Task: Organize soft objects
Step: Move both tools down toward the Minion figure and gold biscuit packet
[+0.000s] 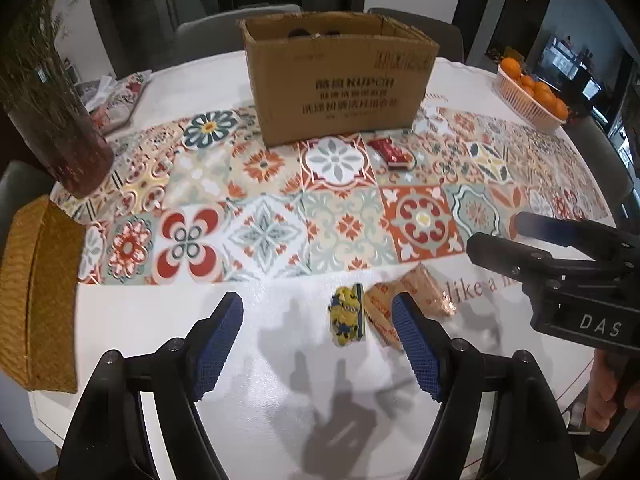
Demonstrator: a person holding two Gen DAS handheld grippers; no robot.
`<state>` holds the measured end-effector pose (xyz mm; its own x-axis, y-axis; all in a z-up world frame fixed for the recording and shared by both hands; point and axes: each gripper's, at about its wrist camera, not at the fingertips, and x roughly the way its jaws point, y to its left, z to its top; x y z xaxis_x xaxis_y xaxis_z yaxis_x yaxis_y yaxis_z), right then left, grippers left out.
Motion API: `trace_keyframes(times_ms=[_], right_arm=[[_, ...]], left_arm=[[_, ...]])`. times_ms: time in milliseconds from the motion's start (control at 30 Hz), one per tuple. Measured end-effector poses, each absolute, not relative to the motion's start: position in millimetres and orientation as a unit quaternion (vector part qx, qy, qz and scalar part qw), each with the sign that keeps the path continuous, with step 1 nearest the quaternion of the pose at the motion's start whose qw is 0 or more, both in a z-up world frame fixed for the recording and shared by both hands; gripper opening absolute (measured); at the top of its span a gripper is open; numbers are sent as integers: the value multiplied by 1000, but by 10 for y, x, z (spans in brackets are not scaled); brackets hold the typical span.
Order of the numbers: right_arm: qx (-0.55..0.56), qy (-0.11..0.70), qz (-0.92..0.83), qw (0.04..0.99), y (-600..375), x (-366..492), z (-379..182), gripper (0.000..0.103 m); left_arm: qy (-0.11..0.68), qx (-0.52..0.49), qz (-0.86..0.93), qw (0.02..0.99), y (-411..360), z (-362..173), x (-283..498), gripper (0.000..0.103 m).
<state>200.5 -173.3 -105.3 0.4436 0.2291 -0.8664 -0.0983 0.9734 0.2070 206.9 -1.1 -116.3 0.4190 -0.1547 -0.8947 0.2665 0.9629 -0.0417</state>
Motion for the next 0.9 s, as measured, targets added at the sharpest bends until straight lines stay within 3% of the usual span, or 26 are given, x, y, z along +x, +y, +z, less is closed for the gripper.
trace_keyframes(times_ms=[733, 900], right_arm=[[108, 594, 98, 791, -1594, 2164, -1851, 78], [108, 615, 88, 776, -1589, 2224, -2007, 78]], left_arm=[[522, 72, -174, 832, -100, -1873, 2108, 75], [526, 75, -169, 830, -112, -1990, 2184, 71]])
